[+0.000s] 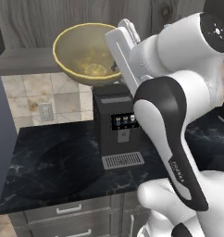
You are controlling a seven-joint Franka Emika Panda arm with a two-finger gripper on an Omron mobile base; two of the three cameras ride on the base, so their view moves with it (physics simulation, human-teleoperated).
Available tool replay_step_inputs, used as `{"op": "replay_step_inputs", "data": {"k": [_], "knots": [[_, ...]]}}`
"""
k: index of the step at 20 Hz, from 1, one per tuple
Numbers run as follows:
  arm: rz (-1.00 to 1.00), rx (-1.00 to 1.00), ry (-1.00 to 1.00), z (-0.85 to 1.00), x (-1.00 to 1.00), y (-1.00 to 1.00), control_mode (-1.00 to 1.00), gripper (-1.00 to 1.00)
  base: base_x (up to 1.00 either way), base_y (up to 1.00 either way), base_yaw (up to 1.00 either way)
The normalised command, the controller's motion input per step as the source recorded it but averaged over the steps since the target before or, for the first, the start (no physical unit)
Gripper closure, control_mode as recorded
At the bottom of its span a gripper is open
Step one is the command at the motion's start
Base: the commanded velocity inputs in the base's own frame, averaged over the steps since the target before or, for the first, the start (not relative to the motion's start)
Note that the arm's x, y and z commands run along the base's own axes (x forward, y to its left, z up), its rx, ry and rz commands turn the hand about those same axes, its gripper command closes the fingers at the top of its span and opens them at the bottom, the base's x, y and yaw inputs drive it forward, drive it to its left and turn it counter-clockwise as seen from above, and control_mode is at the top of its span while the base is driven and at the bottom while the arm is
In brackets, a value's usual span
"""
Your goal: Move the bowls from the cabinet to the plates on the dining table.
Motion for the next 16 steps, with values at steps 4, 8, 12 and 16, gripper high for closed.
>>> {"op": "replay_step_inputs", "data": {"k": [4,8,12,16], "knots": [[0.02,0.13,0.02,-0.01,-0.28,-0.38,-1.00,1.00,0.00,0.00,0.00],[0.02,0.12,0.04,0.00,-0.32,-0.33,-1.00,1.00,0.00,0.00,0.00],[0.00,0.11,0.02,0.00,-0.36,-0.28,-1.00,1.00,0.00,0.00,0.00],[0.00,0.07,0.02,0.02,-0.31,-0.17,-1.00,1.00,0.00,0.00,0.00]]}}
